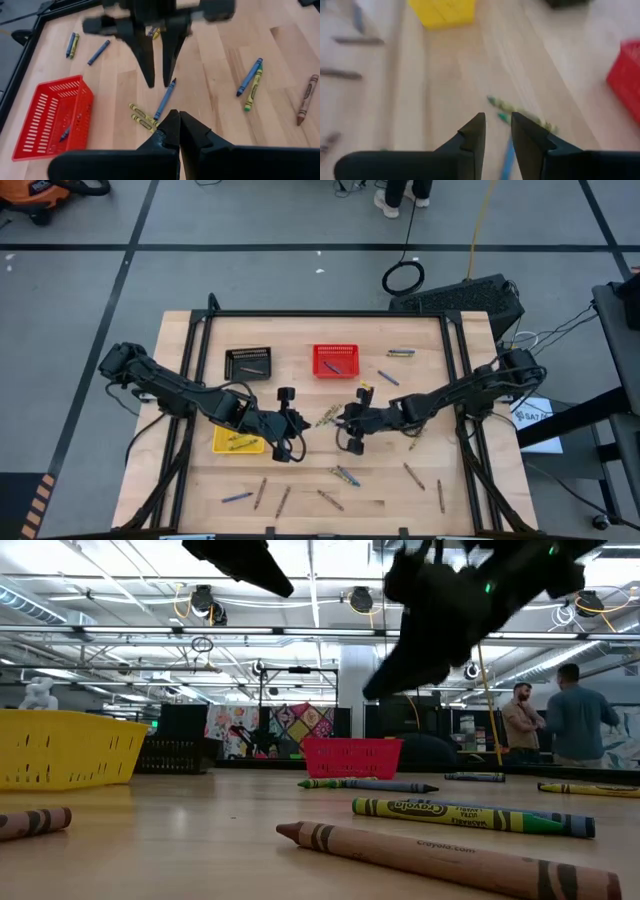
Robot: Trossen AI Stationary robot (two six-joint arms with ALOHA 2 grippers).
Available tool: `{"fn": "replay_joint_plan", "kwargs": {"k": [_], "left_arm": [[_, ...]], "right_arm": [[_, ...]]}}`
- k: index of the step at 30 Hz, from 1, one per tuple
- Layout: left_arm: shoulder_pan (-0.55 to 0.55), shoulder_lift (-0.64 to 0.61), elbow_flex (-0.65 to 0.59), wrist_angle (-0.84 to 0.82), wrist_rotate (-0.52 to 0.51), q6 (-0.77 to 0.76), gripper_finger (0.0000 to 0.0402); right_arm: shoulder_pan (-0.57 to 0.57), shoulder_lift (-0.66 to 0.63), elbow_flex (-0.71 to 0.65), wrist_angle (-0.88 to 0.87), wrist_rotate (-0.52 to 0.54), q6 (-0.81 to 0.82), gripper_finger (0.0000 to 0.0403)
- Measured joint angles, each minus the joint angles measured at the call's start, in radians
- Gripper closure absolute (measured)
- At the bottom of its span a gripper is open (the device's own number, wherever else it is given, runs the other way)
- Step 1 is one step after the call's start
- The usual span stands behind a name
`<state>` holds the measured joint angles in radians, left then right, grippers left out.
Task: Sort crayons
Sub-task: Put the blue crayon into the red bin
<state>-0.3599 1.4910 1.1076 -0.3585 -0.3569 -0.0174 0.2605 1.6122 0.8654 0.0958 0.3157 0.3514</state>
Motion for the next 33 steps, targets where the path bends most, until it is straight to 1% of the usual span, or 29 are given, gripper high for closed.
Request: {"fn": "replay_joint_plan", "kwargs": {"k": [6,9,13,20,23,29,33], "left_arm": [[0.000,0.000,0.000,-0.051,0.000,-0.001,0.0398],[0.000,0.000,0.000,-0.072,0.000,-0.002,0.0398],[0.000,0.000,0.000,-0.080,0.000,-0.002,0.0398],[0.000,0.000,0.000,-0.078,0.000,-0.002,0.0398],[0.000,0.000,0.000,-0.078,0.000,-0.002,0.0398],[0.000,0.000,0.000,-0.078,0.000,-0.002,0.0398],[0.000,0.000,0.000,-0.078,0.000,-0.002,0.0398]], "right_arm": [[-0.037,0.124,0.000,-0.005,-0.003,0.058,0.0321],[-0.044,0.164,0.000,-0.004,-0.009,0.088,0.0321],[-0.046,0.188,0.000,-0.003,-0.055,0.116,0.0321],[-0.046,0.194,0.002,-0.027,-0.057,0.163,0.0323],[-0.047,0.192,0.005,-0.082,-0.071,0.199,0.0337],[-0.049,0.190,0.005,-0.112,-0.093,0.209,0.0390],[-0.053,0.190,0.004,-0.116,-0.114,0.208,0.0396]]}}
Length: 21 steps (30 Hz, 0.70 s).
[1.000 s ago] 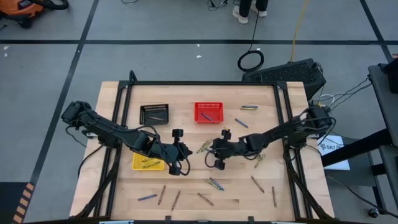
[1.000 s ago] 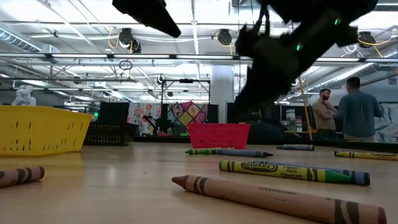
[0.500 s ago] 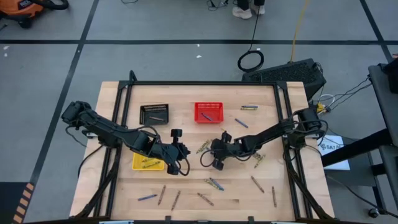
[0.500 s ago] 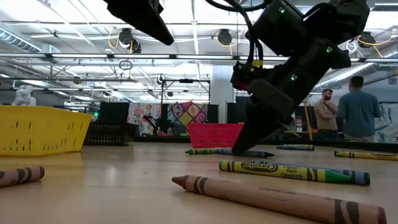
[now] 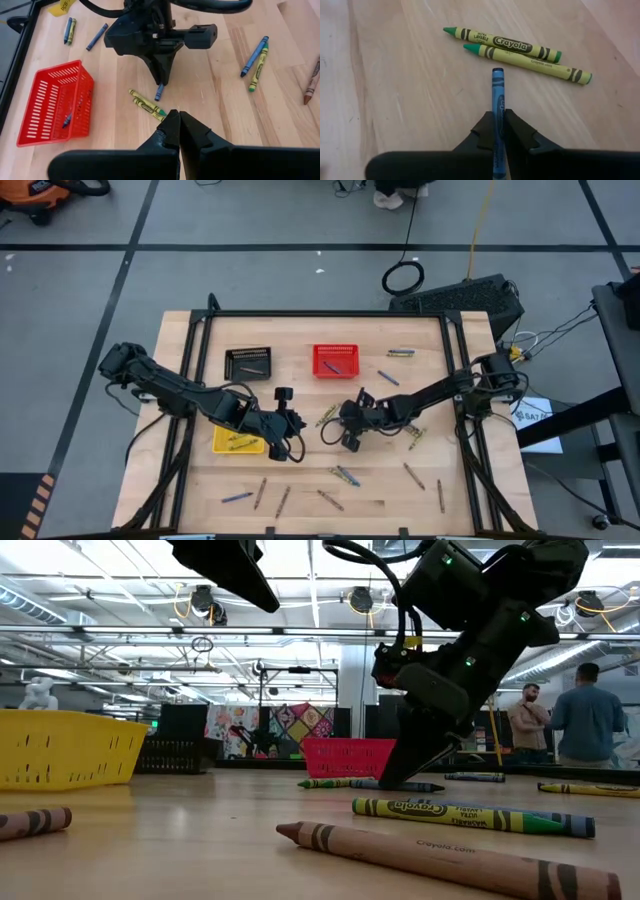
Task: Sort crayons
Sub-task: Put the blue crayon into the red bin
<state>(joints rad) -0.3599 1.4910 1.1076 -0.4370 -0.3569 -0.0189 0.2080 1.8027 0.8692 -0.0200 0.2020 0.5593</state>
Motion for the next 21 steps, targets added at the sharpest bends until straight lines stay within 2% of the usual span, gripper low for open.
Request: {"fn": "replay_joint_plan", "kwargs": {"k": [10,17,21], "left_arm": [[0.000,0.000,0.000,-0.019,0.000,-0.001,0.0398],[0.001,0.000,0.000,-0.054,-0.035,-0.002,0.0398],[0.001,0.000,0.000,-0.065,-0.037,-0.002,0.0381]], "right_arm": [[0.002,-0.069,0.001,-0.038,-0.106,-0.027,0.0401],[-0.042,-0.202,0.005,-0.025,-0.073,-0.119,0.0402],[-0.099,-0.260,0.005,-0.014,-0.050,-0.179,0.0402]]}}
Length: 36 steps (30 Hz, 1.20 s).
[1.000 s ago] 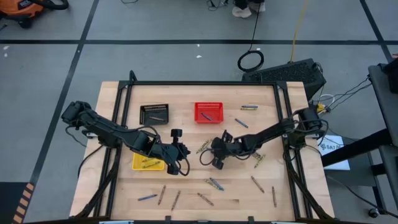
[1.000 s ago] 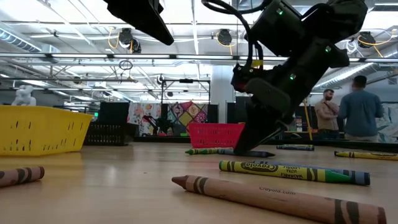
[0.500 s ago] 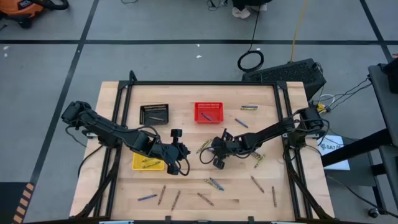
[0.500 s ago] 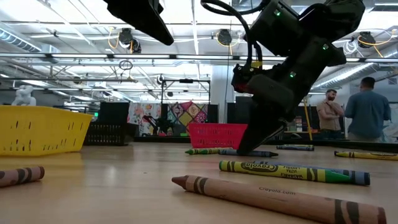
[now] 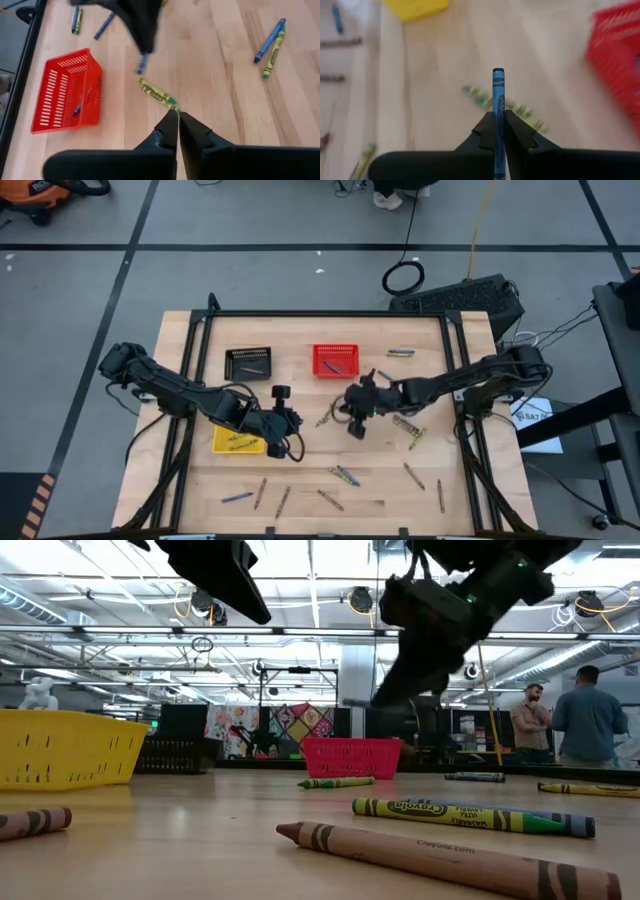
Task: Sort crayons
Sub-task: Put the blue crayon into the red bin
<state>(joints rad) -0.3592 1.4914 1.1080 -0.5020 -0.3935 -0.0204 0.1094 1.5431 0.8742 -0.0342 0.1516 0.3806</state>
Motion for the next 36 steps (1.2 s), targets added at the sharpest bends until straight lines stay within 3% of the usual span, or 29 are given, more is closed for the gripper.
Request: {"fn": "replay_joint_plan", "kwargs": {"k": [9,20,27,36], "left_arm": [[0.000,0.000,0.000,-0.077,-0.048,0.000,0.0326],[0.000,0.000,0.000,-0.254,-0.062,-0.106,0.0324],[0.000,0.000,0.000,-0.258,-0.060,-0.105,0.0324],[0.001,0.000,0.000,-0.261,-0.057,-0.105,0.0324]], "right_arm": [[-0.171,-0.013,0.000,0.005,0.002,-0.111,0.0403],[-0.349,-0.011,0.000,0.097,-0.105,-0.220,0.0403],[-0.417,0.001,0.001,0.122,-0.105,-0.281,0.0403],[-0.453,0.111,0.001,0.224,-0.154,-0.300,0.0403]]}}
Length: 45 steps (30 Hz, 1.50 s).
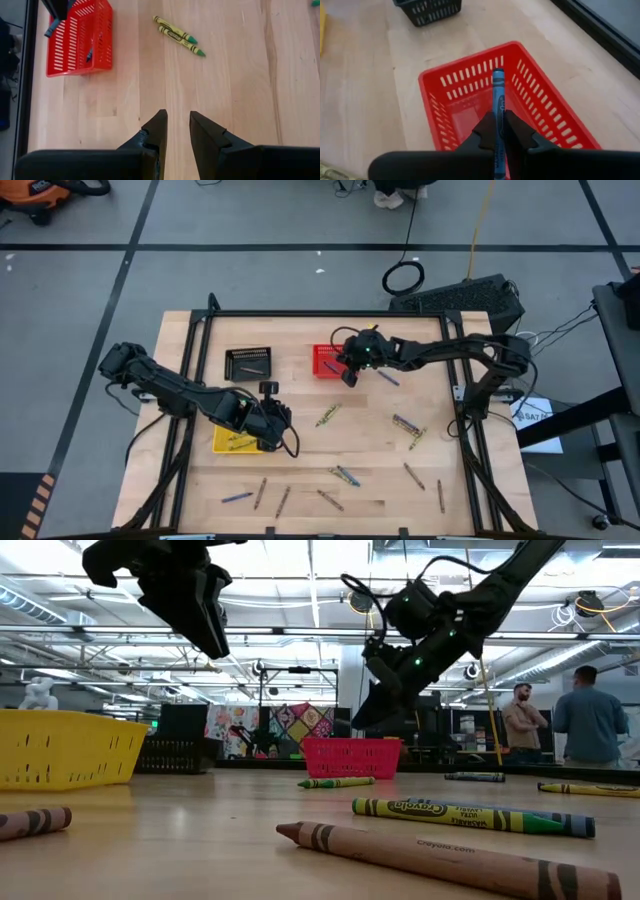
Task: Sort crayons
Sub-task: Put the blue crayon into the red bin, then put the brown crayon into the black bin
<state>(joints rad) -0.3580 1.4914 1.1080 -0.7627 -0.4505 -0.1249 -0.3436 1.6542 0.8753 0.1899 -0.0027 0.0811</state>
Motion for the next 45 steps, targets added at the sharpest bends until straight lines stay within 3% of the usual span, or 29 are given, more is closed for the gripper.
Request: {"fn": "replay_joint_plan", "kwargs": {"k": [8,18,25,34,45], "left_arm": [[0.000,0.000,0.000,-0.006,0.001,0.001,0.0324],[0.000,0.000,0.000,-0.007,0.001,-0.050,0.0324],[-0.001,0.000,0.000,-0.008,0.089,-0.157,0.0324],[-0.010,0.000,0.000,-0.045,0.211,-0.321,0.0324],[-0.147,0.000,0.000,-0.058,0.302,-0.714,0.0324]], "right_arm": [[-0.004,0.030,0.000,0.016,-0.001,-0.003,0.0382],[-0.004,0.030,0.000,0.024,0.001,0.004,0.0327],[-0.003,0.014,0.000,0.023,0.001,0.004,0.0303],[0.010,-0.152,0.000,-0.023,0.003,-0.014,0.0298],[0.012,-0.386,0.000,-0.131,0.005,-0.014,0.0298]]}}
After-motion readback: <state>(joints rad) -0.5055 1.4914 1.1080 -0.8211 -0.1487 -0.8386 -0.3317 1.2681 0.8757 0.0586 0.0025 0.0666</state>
